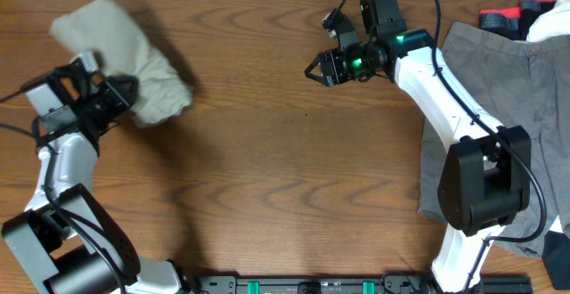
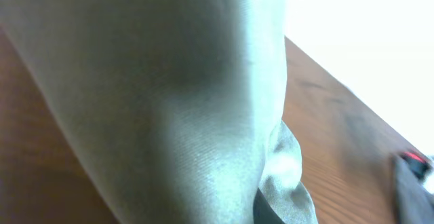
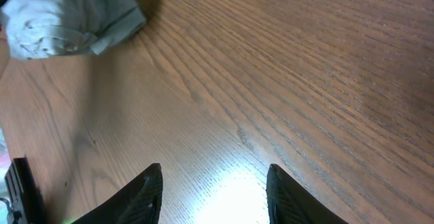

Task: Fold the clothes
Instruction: 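Grasp the rolled khaki shorts with the left gripper and move them left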

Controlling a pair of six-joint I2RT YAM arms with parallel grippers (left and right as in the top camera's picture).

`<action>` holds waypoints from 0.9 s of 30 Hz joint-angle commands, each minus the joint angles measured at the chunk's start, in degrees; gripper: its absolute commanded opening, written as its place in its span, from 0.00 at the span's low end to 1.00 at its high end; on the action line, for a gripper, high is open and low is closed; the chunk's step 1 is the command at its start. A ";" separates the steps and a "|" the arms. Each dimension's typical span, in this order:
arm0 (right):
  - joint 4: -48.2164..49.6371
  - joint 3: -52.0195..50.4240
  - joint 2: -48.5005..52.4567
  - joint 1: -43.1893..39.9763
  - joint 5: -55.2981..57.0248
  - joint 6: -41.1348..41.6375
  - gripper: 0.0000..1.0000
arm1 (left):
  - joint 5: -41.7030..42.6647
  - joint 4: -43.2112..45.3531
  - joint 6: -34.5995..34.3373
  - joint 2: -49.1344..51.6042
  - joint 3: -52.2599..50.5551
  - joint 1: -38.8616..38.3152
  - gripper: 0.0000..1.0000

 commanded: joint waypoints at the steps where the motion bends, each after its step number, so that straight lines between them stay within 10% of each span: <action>1: -0.26 -0.02 -0.48 -0.26 -0.07 -0.85 0.48 | 4.94 0.81 0.55 -0.20 0.74 -0.79 0.06; 19: -1.25 -0.02 -0.48 -0.26 -0.07 -0.87 0.47 | -4.94 -5.64 2.03 10.45 0.70 5.60 0.10; 27: -1.27 -0.02 -0.48 -0.26 -0.09 -0.85 0.47 | -1.44 -7.30 0.55 9.60 0.72 10.84 0.92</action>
